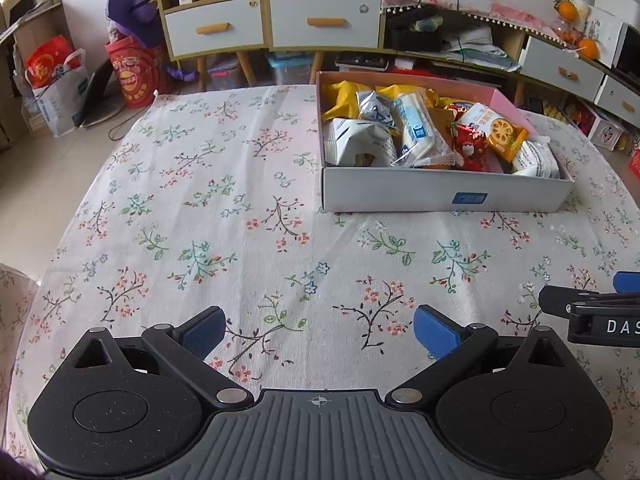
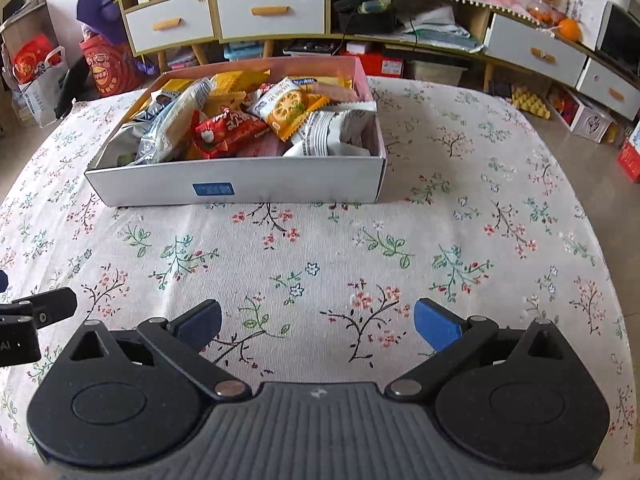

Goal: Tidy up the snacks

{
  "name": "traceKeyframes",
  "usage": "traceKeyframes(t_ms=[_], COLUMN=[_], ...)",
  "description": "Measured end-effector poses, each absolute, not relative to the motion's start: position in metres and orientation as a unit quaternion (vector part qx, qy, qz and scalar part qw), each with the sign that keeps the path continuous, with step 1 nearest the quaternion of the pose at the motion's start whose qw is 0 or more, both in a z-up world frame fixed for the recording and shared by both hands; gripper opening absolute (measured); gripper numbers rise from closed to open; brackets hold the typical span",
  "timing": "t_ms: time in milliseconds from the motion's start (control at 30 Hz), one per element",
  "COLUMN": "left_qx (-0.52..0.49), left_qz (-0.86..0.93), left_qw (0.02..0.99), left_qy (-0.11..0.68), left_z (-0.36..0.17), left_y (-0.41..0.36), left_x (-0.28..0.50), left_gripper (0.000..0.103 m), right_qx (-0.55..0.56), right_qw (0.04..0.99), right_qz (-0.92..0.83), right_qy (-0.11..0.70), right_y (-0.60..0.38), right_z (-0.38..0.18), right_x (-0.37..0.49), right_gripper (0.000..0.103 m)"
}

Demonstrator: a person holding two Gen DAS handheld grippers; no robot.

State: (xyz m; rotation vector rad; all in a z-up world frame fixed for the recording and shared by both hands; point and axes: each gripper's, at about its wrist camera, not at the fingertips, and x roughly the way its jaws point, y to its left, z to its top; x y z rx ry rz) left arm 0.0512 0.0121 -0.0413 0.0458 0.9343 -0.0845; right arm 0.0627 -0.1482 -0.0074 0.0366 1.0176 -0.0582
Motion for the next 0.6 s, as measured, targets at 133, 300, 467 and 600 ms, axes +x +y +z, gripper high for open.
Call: traceKeyframes(t_ms=[133, 300, 467, 600], left_qx=[0.023, 0.019, 0.021, 0.020], left_qz=[-0.039, -0.037, -0.040, -0.034], left_qw=[0.891, 0.891, 0.894, 0.894], left_qy=[0.451, 0.452, 0.447, 0.447], left_z=[-0.0413, -0.0393, -0.0365, -0.0380], left_y=[0.0112, 0.0090, 0.0032, 0.0020], left_x=[0.0506, 0.0501, 0.0485, 0.0495], left_gripper=[0.101, 0.101, 0.101, 0.101], right_qx=[0.020, 0.019, 0.010, 0.007], right_qw=[0.873, 0.874, 0.877, 0.877], right_qz=[-0.026, -0.022, -0.020, -0.019], right_qy=[0.487, 0.486, 0.480, 0.480], right_y=[-0.1461, -0.1436, -0.1425, -0.1419], right_z=[-0.0063, -0.0044, -0.0011, -0.0005], right_x=[0.0623, 0.0629, 0.0628, 0.0632], right_gripper=[0.103, 0.103, 0.103, 0.103])
